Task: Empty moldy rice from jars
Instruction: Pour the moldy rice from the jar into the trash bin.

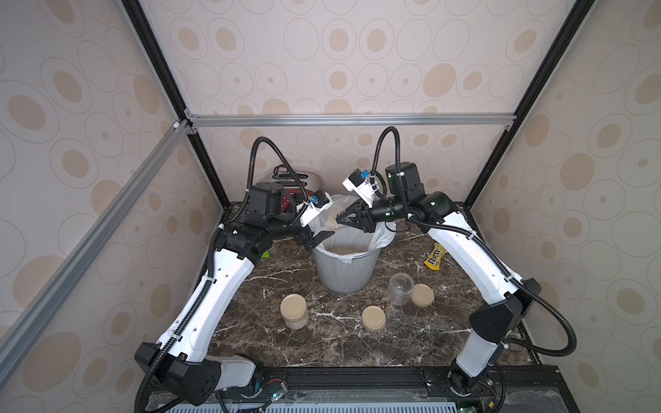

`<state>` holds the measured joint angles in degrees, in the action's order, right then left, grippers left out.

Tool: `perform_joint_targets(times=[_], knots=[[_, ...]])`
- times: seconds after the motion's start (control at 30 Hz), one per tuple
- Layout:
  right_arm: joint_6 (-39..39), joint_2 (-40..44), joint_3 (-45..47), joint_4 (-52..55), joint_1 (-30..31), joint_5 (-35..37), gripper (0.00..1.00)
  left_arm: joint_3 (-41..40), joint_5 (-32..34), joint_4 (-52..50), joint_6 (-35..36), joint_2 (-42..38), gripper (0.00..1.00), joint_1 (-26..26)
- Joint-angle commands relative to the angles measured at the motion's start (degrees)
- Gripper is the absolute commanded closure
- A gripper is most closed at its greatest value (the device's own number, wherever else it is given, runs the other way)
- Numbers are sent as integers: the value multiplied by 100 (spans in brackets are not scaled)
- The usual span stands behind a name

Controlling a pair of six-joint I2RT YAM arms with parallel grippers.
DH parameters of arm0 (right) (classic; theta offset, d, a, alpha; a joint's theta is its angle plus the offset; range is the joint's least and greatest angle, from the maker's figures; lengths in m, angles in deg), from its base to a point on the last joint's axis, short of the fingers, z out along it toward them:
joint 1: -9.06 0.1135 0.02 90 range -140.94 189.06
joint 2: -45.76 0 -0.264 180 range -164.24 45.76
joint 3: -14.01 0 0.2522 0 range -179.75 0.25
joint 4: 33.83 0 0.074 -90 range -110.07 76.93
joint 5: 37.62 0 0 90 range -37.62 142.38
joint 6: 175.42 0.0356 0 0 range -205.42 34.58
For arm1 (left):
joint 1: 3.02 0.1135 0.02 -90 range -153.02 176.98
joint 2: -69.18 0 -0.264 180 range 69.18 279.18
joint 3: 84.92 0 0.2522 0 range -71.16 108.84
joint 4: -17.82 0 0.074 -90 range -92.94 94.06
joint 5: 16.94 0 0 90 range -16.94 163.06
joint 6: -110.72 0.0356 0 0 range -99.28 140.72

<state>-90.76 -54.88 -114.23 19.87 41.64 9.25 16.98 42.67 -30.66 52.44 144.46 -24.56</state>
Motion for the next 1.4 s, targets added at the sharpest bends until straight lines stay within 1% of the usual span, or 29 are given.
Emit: perform_joint_targets(times=[0.0,0.13,0.2,0.23,0.3,0.4,0.47,0.53,0.57,0.63,0.73,0.83,0.9,0.97,1.1,1.2,1.27,1.37], knots=[[-4,1,-84,-298,-14,118,100,81,-98,88,242,-97,1,-15],[-3,7,-85,-305,-26,142,100,-76,-12,248,26,-192,1,-17],[-15,17,-84,-304,-32,156,100,-244,167,488,-282,-292,1,-16],[-19,23,-79,-311,-30,185,100,-322,299,662,-547,-352,1,-17],[-19,51,-51,-315,-38,226,100,-430,599,975,-1233,-446,1,-16],[-3,131,36,-376,-40,295,100,-408,908,1242,-2506,-540,1,-12],[25,206,139,-470,-34,370,100,-411,1241,1451,-3534,-653,1,-8],[58,302,261,-604,-37,461,100,-411,1964,1542,-4886,-783,1,-8],[76,337,305,-663,-44,502,100,-382,2043,1567,-5277,-831,1,-8],[120,394,371,-745,-46,536,100,-317,1937,1734,-5964,-922,1,-8],[199,455,434,-886,-41,569,100,-279,2246,1811,-7080,-1039,1,-7],[327,546,559,-1125,-49,587,100,-454,2345,2073,-8232,-1166,1,-8],[433,610,627,-1300,-43,610,100,-574,2355,2333,-8854,-1232,1,-8],[565,680,659,-1472,-45,636,100,-570,2446,2388,-9400,-1270,1,-8],[840,887,825,-1996,-44,670,100,-644,2564,2403,-10650,-1228,1,-1],[1051,1097,1102,-2559,-40,757,100,-891,2401,2617,-11710,-1117,1,-8],[1158,1174,1214,-2817,-31,807,100,-935,2231,2824,-12061,-986,1,-16],[1229,1193,1231,-2931,20,866,100,-781,2060,2800,-12249,-770,1,-33]])
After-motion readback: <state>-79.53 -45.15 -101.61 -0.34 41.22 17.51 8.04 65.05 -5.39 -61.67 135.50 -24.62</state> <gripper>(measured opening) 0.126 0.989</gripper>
